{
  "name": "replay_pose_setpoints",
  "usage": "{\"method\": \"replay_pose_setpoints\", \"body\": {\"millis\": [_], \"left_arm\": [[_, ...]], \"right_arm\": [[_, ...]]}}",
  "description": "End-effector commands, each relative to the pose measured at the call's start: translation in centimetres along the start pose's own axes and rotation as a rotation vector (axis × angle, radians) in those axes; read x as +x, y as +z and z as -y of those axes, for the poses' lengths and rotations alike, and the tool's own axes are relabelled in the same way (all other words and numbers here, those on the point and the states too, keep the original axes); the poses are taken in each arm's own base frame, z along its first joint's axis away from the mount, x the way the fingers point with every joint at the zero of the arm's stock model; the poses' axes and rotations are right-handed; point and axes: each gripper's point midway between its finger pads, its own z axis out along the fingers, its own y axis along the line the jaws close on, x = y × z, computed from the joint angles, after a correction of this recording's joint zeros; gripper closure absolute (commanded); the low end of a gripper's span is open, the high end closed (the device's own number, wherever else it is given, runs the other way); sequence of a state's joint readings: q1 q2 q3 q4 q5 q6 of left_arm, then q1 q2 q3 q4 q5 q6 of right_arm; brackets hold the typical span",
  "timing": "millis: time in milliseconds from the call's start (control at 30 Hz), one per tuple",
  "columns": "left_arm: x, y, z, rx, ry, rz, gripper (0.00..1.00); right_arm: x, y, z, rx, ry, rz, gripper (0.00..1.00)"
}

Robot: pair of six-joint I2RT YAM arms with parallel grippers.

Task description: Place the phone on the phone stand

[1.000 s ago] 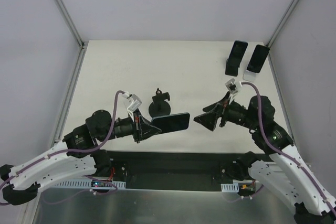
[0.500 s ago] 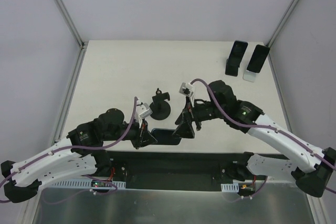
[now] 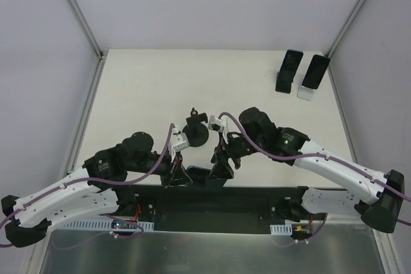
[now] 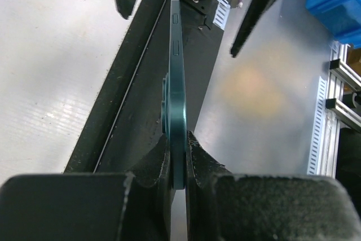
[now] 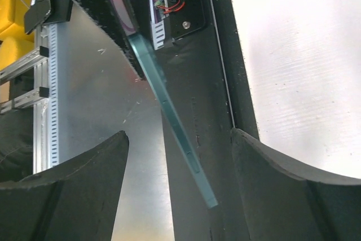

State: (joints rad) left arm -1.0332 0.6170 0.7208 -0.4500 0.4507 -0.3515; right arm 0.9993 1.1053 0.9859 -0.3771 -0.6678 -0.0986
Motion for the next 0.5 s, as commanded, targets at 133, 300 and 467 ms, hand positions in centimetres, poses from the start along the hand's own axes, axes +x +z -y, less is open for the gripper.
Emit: {"method": "replay_pose_setpoints", "body": {"millis": [133, 300, 467], "left_arm": [[-4.3, -0.5, 2.6, 0.079, 0.093, 0.101, 1.0], [-4.7, -0.5, 2.9, 0.087, 0.091, 0.104, 1.0], [-3.9, -0.7, 3.1, 0.117, 0.104, 0.102, 1.0]], "right_arm": [[2.2, 0.9, 0.7, 0.037, -0.112, -0.049, 0.3], [1.9, 2.3, -0.6, -0.022, -0.127, 0.014, 0.43], [2.4, 2.7, -1.7, -0.099, -0.132, 0.048, 0.6]]}}
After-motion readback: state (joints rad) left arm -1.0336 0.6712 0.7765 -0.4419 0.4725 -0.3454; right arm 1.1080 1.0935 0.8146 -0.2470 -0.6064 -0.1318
